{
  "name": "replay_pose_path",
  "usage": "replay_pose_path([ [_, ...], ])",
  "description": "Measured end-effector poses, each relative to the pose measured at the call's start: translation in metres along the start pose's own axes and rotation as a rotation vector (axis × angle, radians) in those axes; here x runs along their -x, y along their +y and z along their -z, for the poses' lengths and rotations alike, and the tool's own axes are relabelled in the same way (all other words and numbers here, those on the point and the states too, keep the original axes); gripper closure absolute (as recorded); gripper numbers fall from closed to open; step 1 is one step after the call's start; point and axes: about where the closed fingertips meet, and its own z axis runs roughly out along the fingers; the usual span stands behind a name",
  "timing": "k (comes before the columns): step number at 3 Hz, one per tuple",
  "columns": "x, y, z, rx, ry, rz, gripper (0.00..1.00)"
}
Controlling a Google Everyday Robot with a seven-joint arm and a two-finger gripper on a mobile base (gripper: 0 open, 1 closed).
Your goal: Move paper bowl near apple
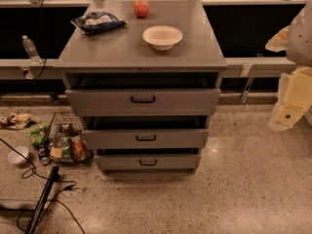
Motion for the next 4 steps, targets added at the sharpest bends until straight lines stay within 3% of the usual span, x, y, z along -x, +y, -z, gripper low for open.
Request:
replay_pose_path([
  [1, 0.001, -0.002, -0.001, -0.004, -0.005, 0.003, 0.0],
  [2, 0.011, -0.032, -0.018, -0.072, -0.119, 0.069, 0.0],
  [3, 0.005, -0.059, -0.037, -0.172, -0.212, 0.149, 0.0],
  [4, 0.001, -0.089, -0.042, -0.328, -0.274, 0.251, 0.0],
])
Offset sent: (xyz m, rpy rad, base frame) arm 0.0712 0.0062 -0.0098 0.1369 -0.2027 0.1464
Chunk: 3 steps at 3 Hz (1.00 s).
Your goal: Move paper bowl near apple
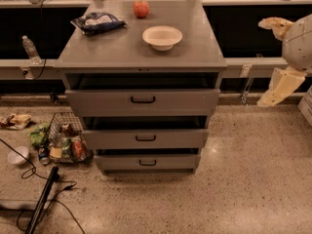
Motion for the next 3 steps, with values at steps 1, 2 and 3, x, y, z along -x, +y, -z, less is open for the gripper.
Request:
replay_pose_path([
  [1, -0.001, -0.047, -0.003, -0.18, -0.022, 0.111, 0.0],
  [2, 0.002, -0.073, 0.0, -0.274, -0.021, 0.119, 0.0],
  [3, 0.005, -0.073, -0.002, -0.272, -0.028, 0.13, 0.0],
])
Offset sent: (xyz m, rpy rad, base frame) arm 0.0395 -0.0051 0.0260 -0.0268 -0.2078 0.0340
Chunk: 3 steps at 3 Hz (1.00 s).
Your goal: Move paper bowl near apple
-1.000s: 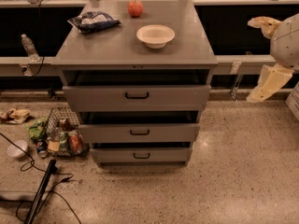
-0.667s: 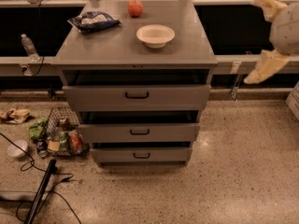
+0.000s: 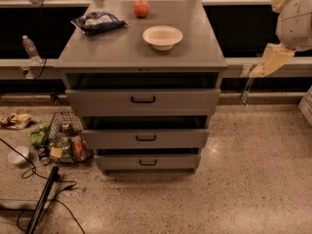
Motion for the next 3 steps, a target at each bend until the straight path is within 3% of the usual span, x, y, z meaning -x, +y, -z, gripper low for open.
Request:
replay_pose_path([
  [1, 0.009, -0.01, -0.023, -0.028, -0.053, 0.042, 0.0],
  [2, 0.037, -0.032, -0.09, -0.078, -0.202, 0.156, 0.18],
  [3, 0.068, -0.032, -0.164, -0.065, -0.34, 0.285, 0.21],
])
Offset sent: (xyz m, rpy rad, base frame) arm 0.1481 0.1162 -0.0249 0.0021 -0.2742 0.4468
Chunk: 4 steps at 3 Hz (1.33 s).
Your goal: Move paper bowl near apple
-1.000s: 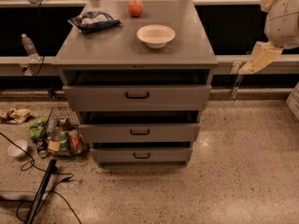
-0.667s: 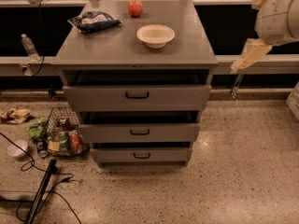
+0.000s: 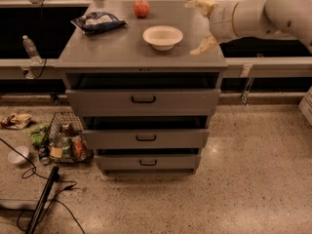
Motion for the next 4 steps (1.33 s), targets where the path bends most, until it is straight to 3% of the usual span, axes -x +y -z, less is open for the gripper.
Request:
replay_pose_path([
  [1, 0.003, 0.008, -0.041, 0.025, -0.063, 0.065, 0.17],
  [2, -0.001, 0.015, -0.074, 0.031, -0.088, 0.092, 0.34],
  [3, -0.007, 0.018, -0.1, 0.032, -0.087, 0.101, 0.43],
  [4, -0.016, 0.02, -0.118, 0.034, -0.069, 0.095, 0.44],
])
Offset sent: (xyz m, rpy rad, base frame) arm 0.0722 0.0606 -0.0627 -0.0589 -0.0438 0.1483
